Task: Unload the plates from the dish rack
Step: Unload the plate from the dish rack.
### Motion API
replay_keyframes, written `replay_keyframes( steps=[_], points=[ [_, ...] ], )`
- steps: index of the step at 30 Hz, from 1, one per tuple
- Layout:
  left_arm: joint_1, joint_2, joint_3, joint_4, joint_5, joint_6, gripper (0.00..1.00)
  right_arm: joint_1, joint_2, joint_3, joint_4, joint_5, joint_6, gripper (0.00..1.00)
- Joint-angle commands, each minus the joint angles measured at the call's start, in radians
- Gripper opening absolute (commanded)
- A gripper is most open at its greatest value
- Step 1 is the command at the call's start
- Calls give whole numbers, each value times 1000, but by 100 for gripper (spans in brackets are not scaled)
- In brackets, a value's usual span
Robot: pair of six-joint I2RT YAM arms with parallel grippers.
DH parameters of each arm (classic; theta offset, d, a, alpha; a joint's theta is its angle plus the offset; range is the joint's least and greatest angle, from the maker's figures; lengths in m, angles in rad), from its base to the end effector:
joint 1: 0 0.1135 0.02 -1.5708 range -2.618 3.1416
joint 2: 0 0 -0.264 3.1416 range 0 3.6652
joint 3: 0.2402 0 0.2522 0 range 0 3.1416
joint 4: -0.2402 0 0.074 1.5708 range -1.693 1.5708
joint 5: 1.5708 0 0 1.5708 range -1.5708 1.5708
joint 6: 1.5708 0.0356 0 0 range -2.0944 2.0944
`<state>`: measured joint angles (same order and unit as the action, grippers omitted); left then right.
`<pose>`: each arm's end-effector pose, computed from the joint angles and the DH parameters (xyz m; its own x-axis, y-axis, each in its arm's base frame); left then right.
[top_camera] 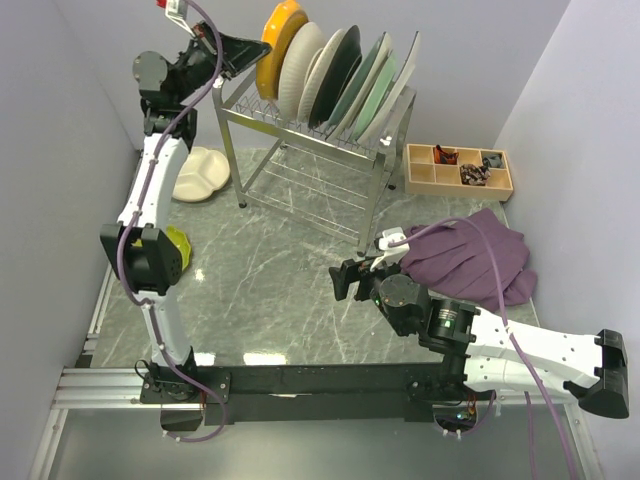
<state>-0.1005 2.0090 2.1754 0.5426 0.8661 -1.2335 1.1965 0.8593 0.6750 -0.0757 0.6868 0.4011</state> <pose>0.4324 -0.0709 0.5155 -0.3898 -0.5751 -0.7192 0.8232 0.1325 -0.5521 0.0932 0.1756 0.3014 -0.2801 0.1128 -0.9533 -0.4197 0.8788 0.2272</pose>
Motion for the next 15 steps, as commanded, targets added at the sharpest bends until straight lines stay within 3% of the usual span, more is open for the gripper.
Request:
replay_keyframes(
  steps=[1, 10, 15],
  points=[
    [21, -147, 1, 112, -81, 81, 1, 14, -16, 49, 11, 42, -11, 95],
    [24, -170, -28, 105, -78, 106, 1, 20, -2, 57, 8, 53, -18, 95],
    [24, -205, -52, 42, -95, 195, 1, 23, -5, 57, 8, 53, -16, 95]
  ],
)
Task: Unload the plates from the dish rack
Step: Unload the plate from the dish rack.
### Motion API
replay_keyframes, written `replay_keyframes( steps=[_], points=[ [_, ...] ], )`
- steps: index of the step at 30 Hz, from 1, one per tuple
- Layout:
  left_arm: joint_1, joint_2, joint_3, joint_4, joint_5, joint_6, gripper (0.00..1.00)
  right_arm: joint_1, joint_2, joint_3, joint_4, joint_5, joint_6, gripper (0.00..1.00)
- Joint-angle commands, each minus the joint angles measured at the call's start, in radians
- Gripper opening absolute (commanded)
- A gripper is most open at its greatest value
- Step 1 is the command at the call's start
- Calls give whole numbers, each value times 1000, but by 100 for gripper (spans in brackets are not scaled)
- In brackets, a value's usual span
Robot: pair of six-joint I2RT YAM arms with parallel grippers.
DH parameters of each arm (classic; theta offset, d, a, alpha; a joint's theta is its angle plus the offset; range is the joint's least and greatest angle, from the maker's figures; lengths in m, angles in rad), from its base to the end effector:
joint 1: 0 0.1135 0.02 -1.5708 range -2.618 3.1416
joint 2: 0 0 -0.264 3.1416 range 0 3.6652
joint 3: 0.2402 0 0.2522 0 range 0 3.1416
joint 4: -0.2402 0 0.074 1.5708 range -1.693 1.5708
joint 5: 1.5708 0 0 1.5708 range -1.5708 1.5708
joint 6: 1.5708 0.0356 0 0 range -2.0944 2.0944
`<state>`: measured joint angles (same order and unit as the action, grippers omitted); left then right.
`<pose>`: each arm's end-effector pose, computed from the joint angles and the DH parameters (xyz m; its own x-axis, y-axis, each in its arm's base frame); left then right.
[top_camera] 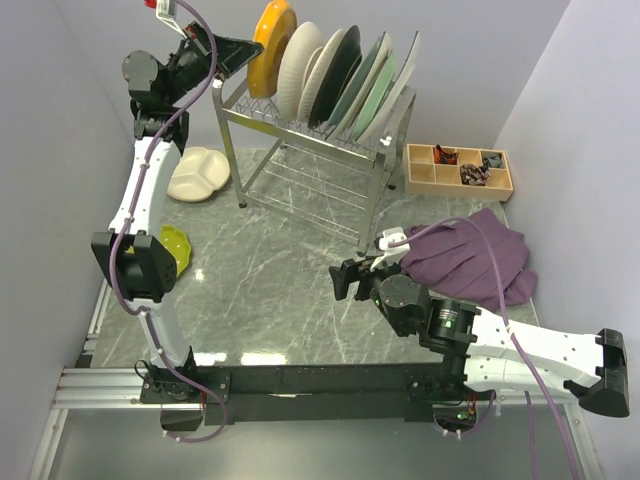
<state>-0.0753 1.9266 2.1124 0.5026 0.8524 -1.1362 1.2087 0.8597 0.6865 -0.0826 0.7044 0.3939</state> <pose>0.4137 -0.0581 0.5271 -0.3040 -0.5758 -0.7590 0.8396 0.2146 -0.4991 0.0914 0.1762 0.3048 -0.2711 0.1100 -0.9563 -0.4187 0.8811 0.2200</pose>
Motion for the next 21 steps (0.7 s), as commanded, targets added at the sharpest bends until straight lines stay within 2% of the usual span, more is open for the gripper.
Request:
replay_keyframes(
  steps=[1, 8, 21],
  points=[
    [-1, -145, -11, 71, -85, 114, 1, 12, -7, 45, 14, 35, -10, 95],
    [-1, -228, -55, -48, -102, 268, 1, 18, -14, 42, 17, 40, -13, 95],
    [-1, -304, -94, -104, -128, 326, 1, 25, -5, 47, 15, 58, -18, 95]
  ],
)
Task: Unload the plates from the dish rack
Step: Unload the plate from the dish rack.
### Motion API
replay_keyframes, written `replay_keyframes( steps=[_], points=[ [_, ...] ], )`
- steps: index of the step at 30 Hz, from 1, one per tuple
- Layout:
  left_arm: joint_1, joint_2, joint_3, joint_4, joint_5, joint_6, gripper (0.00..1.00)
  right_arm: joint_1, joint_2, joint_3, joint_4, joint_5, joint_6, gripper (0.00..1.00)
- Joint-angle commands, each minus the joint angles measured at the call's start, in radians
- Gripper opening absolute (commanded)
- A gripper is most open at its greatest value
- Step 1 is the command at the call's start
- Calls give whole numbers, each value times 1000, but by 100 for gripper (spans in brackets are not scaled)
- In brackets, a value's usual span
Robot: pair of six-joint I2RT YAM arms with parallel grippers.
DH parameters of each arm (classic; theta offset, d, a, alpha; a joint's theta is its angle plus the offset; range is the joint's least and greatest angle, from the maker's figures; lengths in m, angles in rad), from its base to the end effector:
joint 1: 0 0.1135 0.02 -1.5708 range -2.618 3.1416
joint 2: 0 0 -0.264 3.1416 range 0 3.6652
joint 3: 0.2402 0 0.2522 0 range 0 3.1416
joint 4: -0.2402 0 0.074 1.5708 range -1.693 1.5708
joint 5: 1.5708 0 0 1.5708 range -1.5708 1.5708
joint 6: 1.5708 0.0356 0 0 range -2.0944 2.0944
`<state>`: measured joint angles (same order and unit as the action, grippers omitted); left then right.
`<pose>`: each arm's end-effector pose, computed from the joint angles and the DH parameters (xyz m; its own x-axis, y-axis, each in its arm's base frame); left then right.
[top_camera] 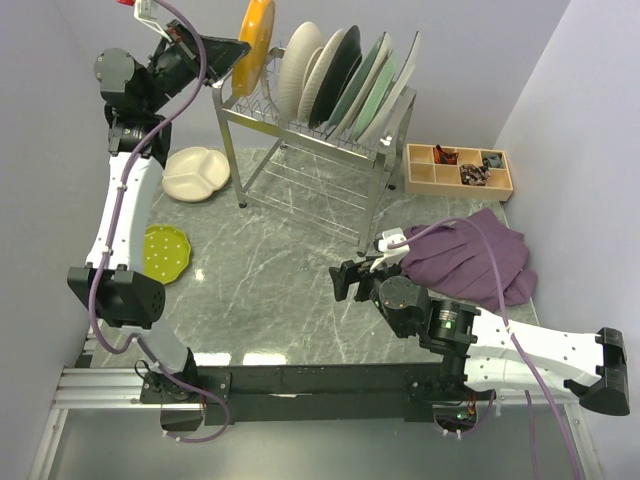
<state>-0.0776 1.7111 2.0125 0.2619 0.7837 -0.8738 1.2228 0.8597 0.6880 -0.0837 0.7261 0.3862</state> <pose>0.3539 -0.0527 0.5579 -0.1566 -0.5326 -0.8318 0.8254 0.3919 -0.4063 0.0893 0.1768 0.3054 -0.2621 0.1035 -0.9595 -0.4158 0.8851 0.2091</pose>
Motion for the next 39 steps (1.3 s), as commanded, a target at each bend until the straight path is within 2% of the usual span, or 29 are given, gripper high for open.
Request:
replay_keyframes(
  steps=[1, 11, 23, 30, 39],
  points=[
    [1, -93, 6, 135, -57, 65, 1, 12, -4, 45, 16, 33, -10, 95],
    [1, -157, -18, 7, -109, 216, 1, 15, -10, 47, 16, 32, -9, 95],
    [1, -186, 49, -102, -124, 271, 1, 21, -1, 50, 16, 44, -17, 95],
    [7, -202, 37, -81, -113, 236, 1, 26, -7, 47, 18, 56, -21, 95],
    [16, -291, -3, -226, -199, 364, 1, 26, -8, 48, 16, 47, -23, 96]
  ],
)
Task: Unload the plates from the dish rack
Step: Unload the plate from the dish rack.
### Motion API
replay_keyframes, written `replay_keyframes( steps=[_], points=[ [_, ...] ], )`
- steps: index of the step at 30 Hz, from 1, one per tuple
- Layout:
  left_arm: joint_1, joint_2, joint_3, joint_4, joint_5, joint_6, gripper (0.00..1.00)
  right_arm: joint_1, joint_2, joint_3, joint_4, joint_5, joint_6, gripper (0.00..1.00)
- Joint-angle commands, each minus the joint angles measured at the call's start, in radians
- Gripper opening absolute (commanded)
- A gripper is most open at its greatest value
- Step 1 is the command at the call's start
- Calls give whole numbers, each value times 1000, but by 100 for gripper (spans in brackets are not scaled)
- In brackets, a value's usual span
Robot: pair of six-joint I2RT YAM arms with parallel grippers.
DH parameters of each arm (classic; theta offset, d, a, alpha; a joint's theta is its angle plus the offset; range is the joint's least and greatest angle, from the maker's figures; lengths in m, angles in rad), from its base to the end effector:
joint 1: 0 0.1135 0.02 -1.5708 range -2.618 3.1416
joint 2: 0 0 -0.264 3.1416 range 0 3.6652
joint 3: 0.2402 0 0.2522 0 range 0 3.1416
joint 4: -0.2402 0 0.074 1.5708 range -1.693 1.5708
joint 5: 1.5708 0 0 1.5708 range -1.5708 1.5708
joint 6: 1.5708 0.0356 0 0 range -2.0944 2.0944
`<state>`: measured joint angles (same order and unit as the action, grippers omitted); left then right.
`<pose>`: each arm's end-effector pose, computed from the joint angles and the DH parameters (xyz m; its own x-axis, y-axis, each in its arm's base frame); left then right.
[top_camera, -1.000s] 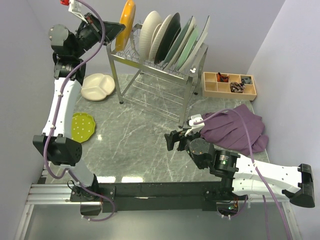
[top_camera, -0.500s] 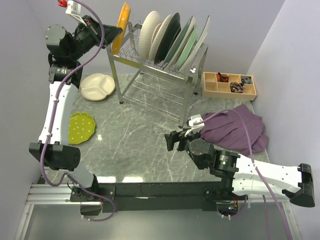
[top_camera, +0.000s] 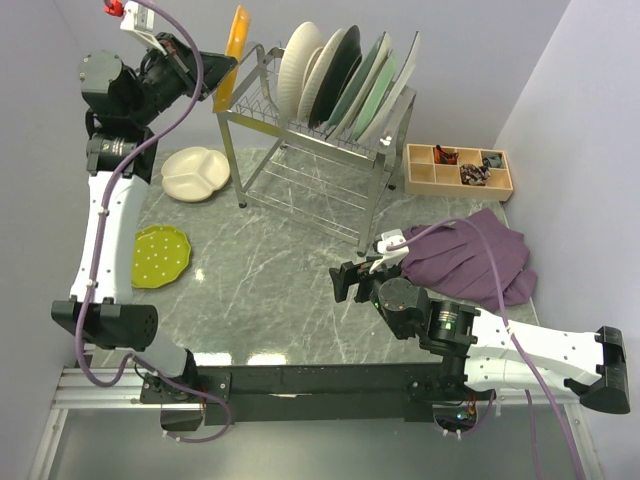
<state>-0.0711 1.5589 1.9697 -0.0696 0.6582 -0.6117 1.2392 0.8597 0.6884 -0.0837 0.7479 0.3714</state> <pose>0.3114 -0.0440 0.5645 -0.0892 -0.4491 -0.8890 0.7084 0.5988 -0.3736 0.0868 0.1776 0.3056 -0.2503 0.0902 -0.9639 -0.4165 0.8888 0.1913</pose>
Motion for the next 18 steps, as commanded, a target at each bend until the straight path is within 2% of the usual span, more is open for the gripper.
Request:
replay_keyframes(
  steps=[1, 10, 17, 18],
  points=[
    [10, -145, 41, 91, -81, 125, 1, 11, -8, 49, 18, 24, -8, 96],
    [14, -210, 54, -97, -216, 228, 1, 14, -13, 40, 32, 36, -20, 96],
    [14, -354, -208, -281, -481, 291, 1, 14, 24, 53, 24, 36, -17, 96],
    [14, -371, -245, -294, -579, 294, 1, 16, 24, 53, 28, 31, -15, 96]
  ],
)
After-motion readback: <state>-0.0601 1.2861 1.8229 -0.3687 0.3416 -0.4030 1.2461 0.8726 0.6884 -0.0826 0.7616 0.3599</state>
